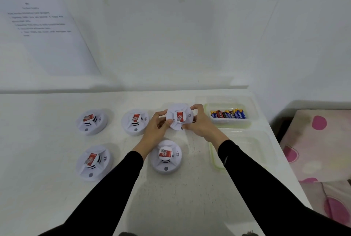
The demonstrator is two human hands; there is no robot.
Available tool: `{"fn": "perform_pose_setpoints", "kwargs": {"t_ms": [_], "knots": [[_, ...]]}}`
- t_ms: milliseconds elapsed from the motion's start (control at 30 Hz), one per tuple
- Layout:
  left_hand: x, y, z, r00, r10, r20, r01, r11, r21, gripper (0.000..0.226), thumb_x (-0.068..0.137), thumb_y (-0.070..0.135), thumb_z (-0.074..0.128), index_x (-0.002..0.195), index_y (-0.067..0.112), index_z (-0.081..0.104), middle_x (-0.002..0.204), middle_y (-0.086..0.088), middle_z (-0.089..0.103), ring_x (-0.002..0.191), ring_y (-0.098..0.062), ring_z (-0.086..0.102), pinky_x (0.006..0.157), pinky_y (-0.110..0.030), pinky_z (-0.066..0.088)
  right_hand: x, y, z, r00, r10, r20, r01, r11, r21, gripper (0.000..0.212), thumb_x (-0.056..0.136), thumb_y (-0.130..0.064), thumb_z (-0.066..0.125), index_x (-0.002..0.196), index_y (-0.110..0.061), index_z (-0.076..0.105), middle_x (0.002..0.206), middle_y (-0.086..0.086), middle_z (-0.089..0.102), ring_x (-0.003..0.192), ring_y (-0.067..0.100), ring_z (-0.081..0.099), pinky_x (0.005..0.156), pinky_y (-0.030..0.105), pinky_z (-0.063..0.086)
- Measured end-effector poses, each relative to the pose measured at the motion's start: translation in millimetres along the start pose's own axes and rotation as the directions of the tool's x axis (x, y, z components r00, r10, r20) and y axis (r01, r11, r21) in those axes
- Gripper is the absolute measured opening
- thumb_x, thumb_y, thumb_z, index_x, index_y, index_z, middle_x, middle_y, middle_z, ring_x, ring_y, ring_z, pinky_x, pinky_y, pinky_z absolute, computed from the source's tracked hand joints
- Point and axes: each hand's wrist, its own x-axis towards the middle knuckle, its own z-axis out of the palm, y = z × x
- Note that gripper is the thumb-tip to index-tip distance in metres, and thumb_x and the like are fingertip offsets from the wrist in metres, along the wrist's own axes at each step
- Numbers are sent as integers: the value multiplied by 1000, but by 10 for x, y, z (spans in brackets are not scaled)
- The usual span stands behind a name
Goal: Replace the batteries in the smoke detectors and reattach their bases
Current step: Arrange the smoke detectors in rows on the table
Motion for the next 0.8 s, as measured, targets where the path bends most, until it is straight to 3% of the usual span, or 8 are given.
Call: {"fn": "perform_pose_setpoints", "kwargs": {"t_ms": [500,800], "knots": [[33,-29,-35,1000,-19,19,20,999,-28,40,96,27,65,134,24,54,120,-4,71,111,-12,67,102,-36,50,-51,-4,15,1000,-11,-12,12,999,42,63,78,-1,74,122,-16,31,80,1,56,69,9,54,55,17,41],[21,-21,-41,999,-21,27,22,999,-36,39,95,26,65,133,23,54,119,-5,71,111,-14,67,103,-37,49,-64,-17,24,1000,-8,-10,8,999,46,64,78,0,74,122,-17,30,83,6,58,69,10,54,57,19,44]]}}
